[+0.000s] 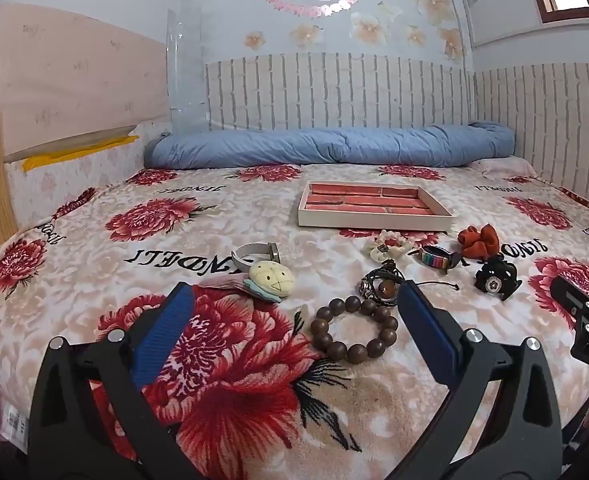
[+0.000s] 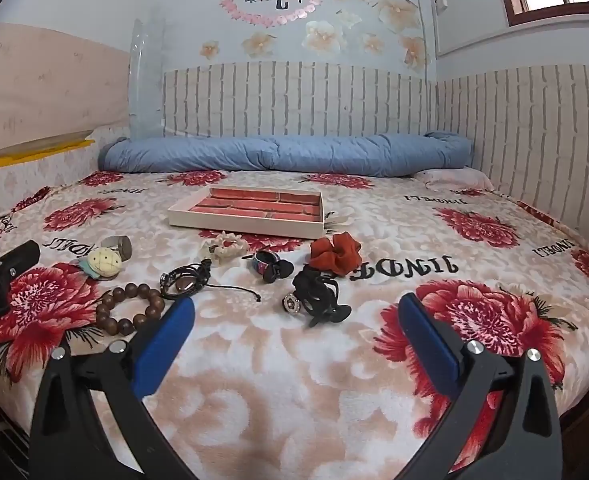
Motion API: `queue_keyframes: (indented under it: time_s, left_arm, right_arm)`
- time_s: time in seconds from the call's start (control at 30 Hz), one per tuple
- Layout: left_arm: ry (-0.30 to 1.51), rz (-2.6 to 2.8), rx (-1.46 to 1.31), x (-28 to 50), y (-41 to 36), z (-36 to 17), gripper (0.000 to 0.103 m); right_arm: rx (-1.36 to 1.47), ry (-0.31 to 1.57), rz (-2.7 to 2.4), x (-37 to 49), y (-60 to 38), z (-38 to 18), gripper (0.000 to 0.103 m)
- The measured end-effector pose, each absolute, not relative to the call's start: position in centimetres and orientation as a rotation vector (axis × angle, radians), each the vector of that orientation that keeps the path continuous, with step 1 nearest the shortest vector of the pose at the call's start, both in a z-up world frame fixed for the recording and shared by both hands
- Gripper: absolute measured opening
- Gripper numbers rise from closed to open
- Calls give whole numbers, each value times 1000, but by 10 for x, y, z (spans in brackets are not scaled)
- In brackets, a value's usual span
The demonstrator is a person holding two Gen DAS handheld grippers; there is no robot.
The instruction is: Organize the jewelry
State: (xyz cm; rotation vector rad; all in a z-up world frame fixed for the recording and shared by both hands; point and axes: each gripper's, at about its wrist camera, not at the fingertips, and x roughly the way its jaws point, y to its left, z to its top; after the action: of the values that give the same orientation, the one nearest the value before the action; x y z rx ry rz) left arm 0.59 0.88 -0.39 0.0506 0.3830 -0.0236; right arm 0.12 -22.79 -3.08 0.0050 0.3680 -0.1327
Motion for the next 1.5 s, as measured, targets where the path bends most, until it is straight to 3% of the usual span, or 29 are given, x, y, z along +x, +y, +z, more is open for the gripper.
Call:
queue_keyframes:
  time_s: [1.5]
  left_arm:
    - [386,-23,55,6,7,-5,98]
  right_arm:
    - [-22,361,-154,-3,-234,-29,99]
